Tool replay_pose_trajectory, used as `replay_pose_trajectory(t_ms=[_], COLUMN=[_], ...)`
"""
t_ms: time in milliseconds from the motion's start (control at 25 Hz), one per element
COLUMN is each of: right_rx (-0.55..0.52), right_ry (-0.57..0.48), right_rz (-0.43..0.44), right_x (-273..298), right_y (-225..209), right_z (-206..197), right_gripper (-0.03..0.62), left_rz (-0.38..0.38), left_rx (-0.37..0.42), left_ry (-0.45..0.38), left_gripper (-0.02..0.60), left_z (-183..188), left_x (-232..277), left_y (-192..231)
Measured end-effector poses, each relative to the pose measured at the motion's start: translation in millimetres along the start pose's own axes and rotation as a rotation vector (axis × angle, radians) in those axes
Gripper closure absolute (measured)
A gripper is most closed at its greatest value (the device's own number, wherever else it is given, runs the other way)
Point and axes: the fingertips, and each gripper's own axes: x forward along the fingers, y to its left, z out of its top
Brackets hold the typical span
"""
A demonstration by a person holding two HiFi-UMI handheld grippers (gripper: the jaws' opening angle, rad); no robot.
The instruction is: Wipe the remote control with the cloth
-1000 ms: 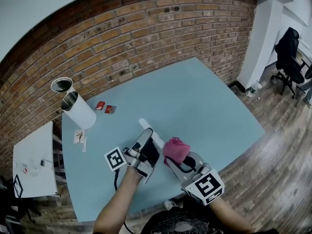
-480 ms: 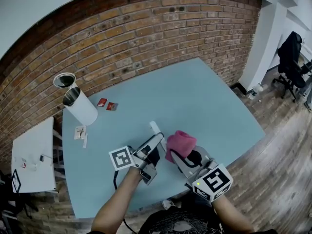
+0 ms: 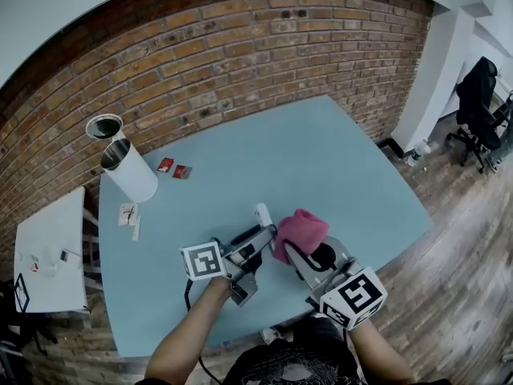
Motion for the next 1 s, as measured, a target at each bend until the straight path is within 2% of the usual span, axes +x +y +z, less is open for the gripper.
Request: replay_pose_trajectory(t_ms=[200,360,840,1000], right_rx=[-0.001,0.006,0.010,0.005], right_ry=[-0.007,-0.032,-0.065,-0.070], right_rz=[0.003,0.002,-0.012,-0.016], right_x=[1.6,0.6,4.6,5.3], right_y=[-0.9,-2.1,-12.7,-15.5], right_z=[3.8,13.5,28.1,32.0], right_gripper=[0.533,0.533,0.533,0.533], left_rz=[0.016,0.053,0.082,0.066], left_rx=[0.034,0.135,0.329,0.375], left_ry=[0.028,0.081,0.191,0.212], left_gripper=[0.347,0.347,0.347,0.347], left_z=[-5.1,-7.4,-26.6,-30.8], left_x=[0.4,-2.5,-1.9,-4.0], left_y=[3.5,7.7,0.5,-5.0])
